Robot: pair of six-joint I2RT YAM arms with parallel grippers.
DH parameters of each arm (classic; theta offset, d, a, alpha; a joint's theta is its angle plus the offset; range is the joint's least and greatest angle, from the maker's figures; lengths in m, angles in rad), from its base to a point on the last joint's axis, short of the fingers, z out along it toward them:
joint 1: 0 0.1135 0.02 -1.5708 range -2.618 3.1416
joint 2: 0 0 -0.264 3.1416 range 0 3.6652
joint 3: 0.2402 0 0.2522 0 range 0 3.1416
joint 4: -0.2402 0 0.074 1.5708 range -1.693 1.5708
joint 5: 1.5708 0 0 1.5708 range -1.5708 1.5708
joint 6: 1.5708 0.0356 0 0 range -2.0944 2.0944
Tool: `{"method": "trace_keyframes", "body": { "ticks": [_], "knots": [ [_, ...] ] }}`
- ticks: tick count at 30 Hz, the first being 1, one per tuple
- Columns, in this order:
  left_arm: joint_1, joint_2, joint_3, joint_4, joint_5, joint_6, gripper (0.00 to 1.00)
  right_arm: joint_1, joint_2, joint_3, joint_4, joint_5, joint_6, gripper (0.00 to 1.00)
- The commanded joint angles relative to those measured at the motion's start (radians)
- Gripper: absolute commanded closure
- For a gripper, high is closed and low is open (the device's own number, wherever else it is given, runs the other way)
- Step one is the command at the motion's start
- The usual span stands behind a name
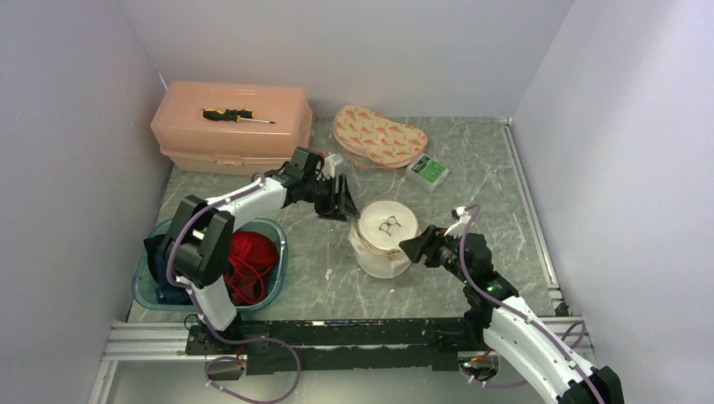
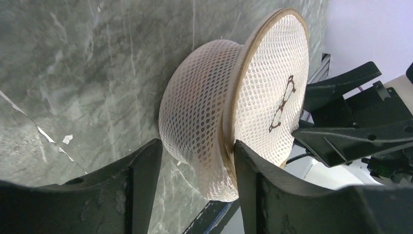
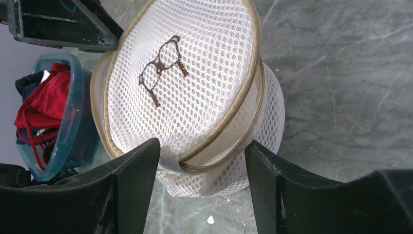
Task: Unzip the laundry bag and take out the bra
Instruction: Open the laundry bag at the center of the board.
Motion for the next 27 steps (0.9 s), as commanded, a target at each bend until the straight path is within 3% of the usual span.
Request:
{"method": "trace_keyframes", "body": {
  "ticks": [1,9,13,20,24,27],
  "knots": [
    [0.002,0.007,-0.016,0.039,0.069,0.005,0.43,-0.001,-0.026,0.002,-0.012,0.000,0.004,0.33],
    [-0.006,-0.006,-0.053,0.064,0.102,0.003,0.72,-0.002,-0.045,0.045,-0.036,-0.005,0.002,0.34],
    [-0.011,-0.018,-0.072,0.072,0.110,-0.002,0.96,-0.002,-0.067,0.066,-0.071,-0.009,0.009,0.32],
    [-0.015,-0.145,-0.169,0.191,0.045,-0.094,0.97,0.003,-0.103,0.191,-0.201,0.046,0.019,0.11],
    [-0.058,-0.285,-0.214,0.245,-0.125,-0.138,0.97,0.010,-0.083,0.302,-0.271,0.089,-0.017,0.10],
    [-0.115,-0.368,-0.172,0.165,-0.308,-0.101,0.97,0.014,-0.040,0.372,-0.288,0.098,-0.036,0.11]
  ]
}}
